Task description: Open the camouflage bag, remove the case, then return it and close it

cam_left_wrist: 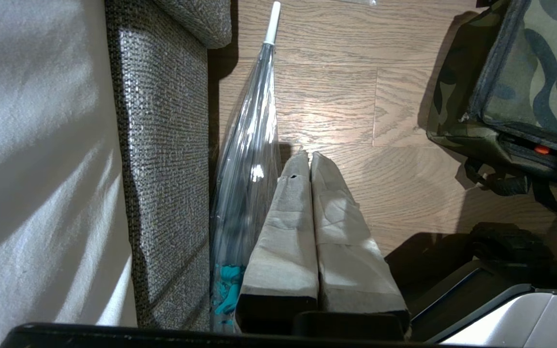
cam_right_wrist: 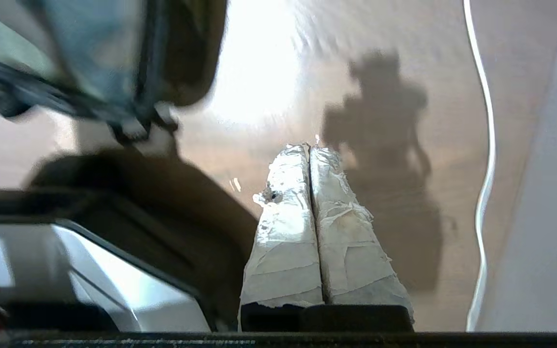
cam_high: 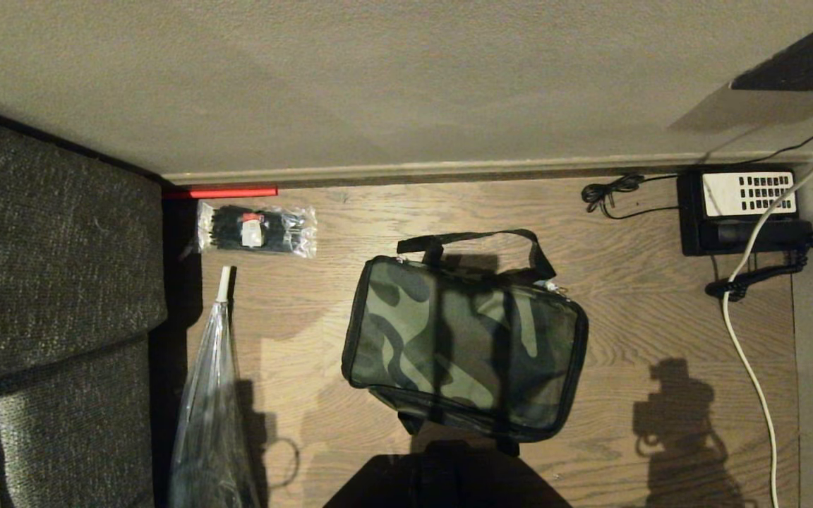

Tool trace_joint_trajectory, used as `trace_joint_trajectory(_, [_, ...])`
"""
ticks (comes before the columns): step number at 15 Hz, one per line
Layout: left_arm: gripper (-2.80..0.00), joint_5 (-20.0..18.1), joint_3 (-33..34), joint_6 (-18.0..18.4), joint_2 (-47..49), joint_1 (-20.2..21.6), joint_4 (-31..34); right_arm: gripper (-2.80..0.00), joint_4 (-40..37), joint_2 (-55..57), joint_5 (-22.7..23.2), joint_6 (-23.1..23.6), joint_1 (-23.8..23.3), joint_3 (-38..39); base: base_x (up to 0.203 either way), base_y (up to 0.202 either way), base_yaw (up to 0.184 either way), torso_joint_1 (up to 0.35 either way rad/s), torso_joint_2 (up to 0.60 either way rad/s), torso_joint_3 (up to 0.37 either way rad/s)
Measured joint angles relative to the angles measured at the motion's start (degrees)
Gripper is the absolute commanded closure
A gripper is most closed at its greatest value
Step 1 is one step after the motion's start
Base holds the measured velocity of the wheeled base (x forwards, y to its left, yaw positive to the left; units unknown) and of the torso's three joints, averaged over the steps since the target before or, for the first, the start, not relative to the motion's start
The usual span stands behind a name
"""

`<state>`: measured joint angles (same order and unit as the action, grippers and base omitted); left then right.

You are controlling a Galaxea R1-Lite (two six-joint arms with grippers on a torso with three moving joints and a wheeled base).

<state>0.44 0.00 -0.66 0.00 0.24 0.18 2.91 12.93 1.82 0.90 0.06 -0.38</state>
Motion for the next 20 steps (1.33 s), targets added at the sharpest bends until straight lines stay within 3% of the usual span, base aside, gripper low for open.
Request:
trace_joint_trajectory(6, [0.0, -0.02, 0.0, 0.0, 0.0, 0.0, -0.02, 0.0, -2.76, -11.75, -1.72, 1.24, 0.08, 0.27, 0.0, 0.0, 0.0, 0.0, 0.0, 0.0])
trace_joint_trajectory(8, [0.0, -0.01, 0.0, -0.02, 0.01, 0.0, 0.0, 0.0, -2.76, -12.55, -1.84, -0.72, 0.12, 0.33, 0.0, 0.0, 0.0, 0.0, 0.0, 0.0])
trace_joint_trajectory(20, [0.0, -0.03, 0.0, -0.16, 0.02, 0.0, -0.02, 0.0, -2.84, -13.14, -1.84, -0.9, 0.1, 0.38, 0.0, 0.0, 0.0, 0.001, 0.0, 0.031])
